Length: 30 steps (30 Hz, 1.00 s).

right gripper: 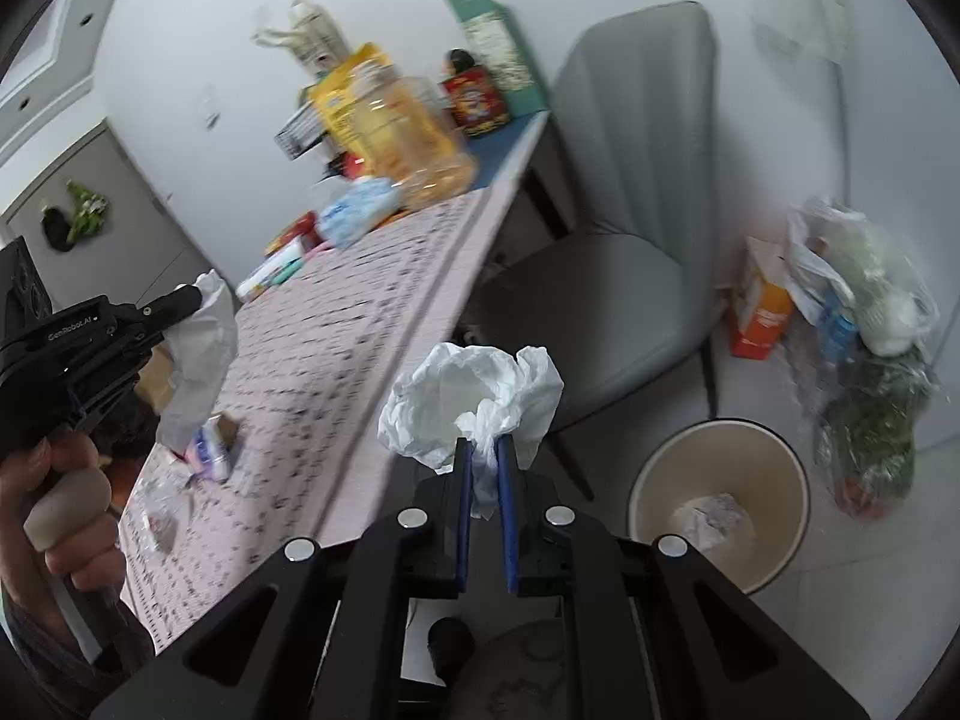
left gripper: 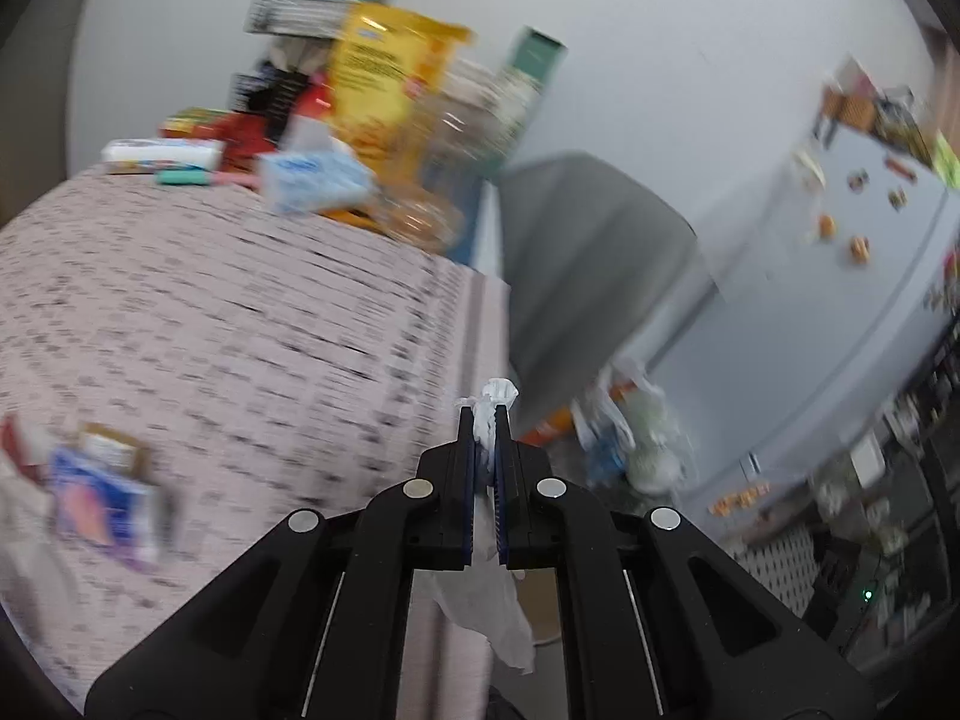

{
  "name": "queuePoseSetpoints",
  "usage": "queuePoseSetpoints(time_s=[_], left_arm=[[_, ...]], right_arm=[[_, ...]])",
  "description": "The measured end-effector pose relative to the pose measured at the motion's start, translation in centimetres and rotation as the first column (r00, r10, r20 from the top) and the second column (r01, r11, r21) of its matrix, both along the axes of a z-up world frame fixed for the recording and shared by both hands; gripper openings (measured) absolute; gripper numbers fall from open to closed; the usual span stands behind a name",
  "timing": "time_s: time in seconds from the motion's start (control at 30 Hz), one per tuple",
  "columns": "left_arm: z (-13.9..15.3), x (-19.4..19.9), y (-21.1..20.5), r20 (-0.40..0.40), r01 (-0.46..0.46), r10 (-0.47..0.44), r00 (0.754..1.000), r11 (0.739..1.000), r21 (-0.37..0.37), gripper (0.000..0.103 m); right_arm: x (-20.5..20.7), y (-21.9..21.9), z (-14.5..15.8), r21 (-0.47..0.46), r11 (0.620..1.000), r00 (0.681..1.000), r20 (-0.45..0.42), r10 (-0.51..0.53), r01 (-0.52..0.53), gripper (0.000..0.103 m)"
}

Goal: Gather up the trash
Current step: 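Carry both held items over the white floor bin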

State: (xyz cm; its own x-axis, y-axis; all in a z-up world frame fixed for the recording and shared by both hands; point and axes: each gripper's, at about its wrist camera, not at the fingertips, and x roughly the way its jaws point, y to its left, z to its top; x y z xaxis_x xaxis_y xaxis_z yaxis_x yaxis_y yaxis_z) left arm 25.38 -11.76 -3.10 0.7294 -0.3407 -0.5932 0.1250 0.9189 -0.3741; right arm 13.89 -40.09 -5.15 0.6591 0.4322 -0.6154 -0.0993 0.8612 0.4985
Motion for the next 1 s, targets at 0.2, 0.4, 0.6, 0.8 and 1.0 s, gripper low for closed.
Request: queuePoseSetpoints(time_s=[0.2,0.4,0.6,0.8,1.0], left_arm=[[-2.2,2.3,-6.9,-0.051,0.111,-0.109,0.993,0.993,0.034,0.006],[-5.4,4.4,-12.0,-0.113,0.169,-0.161,0.980,0.984,0.063,0.006],[-9.0,6.3,-14.9,-0.177,0.207,-0.193,0.965,0.976,0.063,0.006],[-11.6,7.2,-16.6,-0.221,0.219,-0.196,0.955,0.972,0.084,0.006],[-12.8,7.6,-17.9,-0.246,0.240,-0.213,0.945,0.967,0.086,0.006]], right_arm=[[0.6,-3.6,-2.5,0.008,0.998,0.997,-0.036,-0.069,0.069,0.011],[1.4,-6.9,-5.7,0.005,0.992,0.989,-0.078,-0.123,0.123,0.012],[2.9,-9.5,-9.8,0.007,0.987,0.977,-0.145,-0.155,0.158,0.012],[4.5,-11.3,-13.7,0.021,0.982,0.965,-0.193,-0.179,0.186,0.057],[3.6,-13.4,-15.0,0.024,0.970,0.947,-0.224,-0.231,0.242,0.057]])
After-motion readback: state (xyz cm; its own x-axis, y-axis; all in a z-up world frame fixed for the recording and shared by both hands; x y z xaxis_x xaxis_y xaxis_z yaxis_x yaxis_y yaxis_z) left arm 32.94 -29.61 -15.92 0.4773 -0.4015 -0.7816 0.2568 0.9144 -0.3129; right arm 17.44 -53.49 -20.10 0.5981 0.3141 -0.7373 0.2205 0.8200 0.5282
